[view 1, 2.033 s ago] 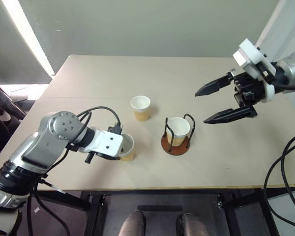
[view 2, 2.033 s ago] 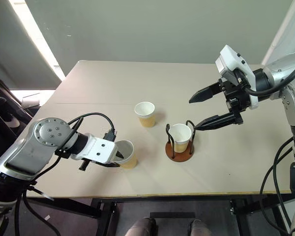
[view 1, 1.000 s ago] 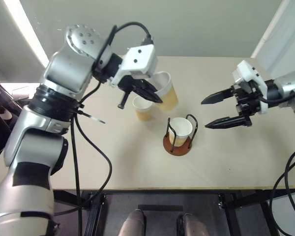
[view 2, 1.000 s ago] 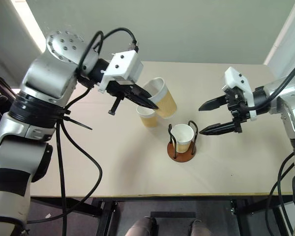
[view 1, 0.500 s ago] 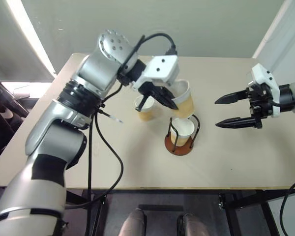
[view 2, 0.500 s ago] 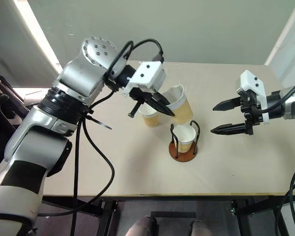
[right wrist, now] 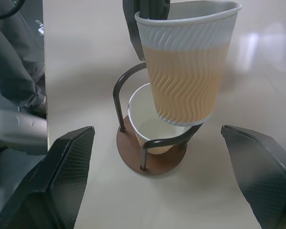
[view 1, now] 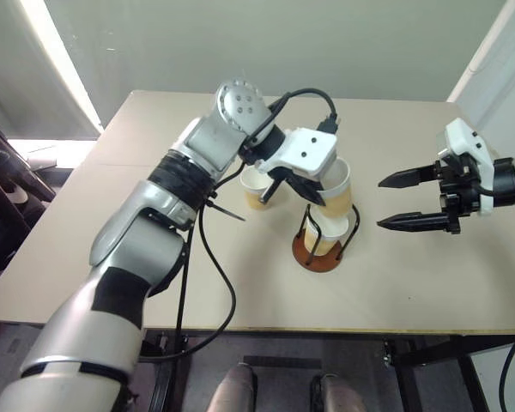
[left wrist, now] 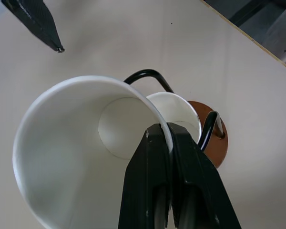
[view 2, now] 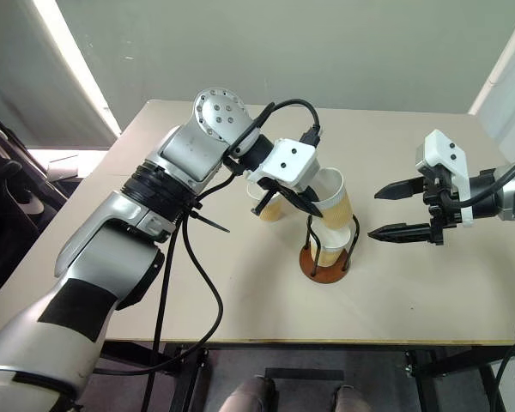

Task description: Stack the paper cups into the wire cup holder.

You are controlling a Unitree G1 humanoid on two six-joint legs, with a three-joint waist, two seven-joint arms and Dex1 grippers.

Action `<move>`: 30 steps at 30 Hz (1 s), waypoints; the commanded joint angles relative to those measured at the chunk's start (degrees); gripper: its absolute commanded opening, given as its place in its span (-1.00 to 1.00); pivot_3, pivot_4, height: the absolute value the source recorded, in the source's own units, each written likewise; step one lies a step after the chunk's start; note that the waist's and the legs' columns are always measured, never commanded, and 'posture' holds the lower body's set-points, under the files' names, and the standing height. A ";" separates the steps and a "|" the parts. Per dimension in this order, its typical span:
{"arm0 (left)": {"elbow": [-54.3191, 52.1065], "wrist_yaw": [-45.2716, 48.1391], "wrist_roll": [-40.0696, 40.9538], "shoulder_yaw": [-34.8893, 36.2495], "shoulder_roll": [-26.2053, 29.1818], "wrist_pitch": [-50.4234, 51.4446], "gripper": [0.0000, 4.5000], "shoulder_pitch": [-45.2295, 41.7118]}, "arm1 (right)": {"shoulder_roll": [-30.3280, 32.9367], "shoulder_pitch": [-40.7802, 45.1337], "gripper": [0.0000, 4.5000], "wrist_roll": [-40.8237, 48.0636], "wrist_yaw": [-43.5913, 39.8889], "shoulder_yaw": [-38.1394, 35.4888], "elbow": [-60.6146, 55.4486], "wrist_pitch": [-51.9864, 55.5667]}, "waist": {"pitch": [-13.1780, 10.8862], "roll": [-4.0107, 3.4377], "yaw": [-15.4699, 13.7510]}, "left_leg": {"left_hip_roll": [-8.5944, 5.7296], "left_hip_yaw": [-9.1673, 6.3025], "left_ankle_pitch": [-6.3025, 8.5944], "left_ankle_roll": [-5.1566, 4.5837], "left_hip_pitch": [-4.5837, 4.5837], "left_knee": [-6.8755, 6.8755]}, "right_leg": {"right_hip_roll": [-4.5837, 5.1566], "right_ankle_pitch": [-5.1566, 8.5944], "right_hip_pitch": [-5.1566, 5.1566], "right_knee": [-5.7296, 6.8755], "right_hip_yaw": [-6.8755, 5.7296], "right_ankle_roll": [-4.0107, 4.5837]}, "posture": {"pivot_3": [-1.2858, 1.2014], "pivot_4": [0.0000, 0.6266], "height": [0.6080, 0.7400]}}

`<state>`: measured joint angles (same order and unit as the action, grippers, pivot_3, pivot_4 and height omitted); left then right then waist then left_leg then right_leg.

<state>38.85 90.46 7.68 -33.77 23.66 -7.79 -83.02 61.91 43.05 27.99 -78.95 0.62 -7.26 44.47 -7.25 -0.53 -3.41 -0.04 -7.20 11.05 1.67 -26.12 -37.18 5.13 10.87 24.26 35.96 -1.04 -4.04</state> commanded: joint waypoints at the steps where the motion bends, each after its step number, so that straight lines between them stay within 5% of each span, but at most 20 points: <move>1: -0.48 2.04 0.79 -0.78 0.35 -1.37 -0.97 -2.25 | 1.32 0.30 0.97 1.32 0.76 -2.55 -1.71 0.54 | 0.00 0.00 -0.01 | -0.01 0.01 0.00 -0.01 0.00 -0.01 | 0.00 -0.01 0.00 -0.01 0.02 -0.02 | 0.03 -0.52 1.00; 30: -5.04 2.04 8.11 -11.32 5.36 -0.42 -0.97 -4.83 | 1.19 2.06 0.97 1.46 0.57 -1.36 -0.92 0.55 | 0.00 -0.01 0.21 | -0.12 1.03 0.43 -0.55 0.04 -0.85 | 0.04 0.01 0.02 -0.04 1.28 -0.67 | 0.03 -0.52 1.00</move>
<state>35.87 90.56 14.71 -45.41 28.62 -8.25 -85.91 62.29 43.66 28.53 -78.27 0.65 -7.22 45.30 -7.25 -0.53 -3.20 -0.16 -6.16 11.50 1.10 -26.08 -38.04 5.17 10.89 24.28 35.92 0.25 -4.72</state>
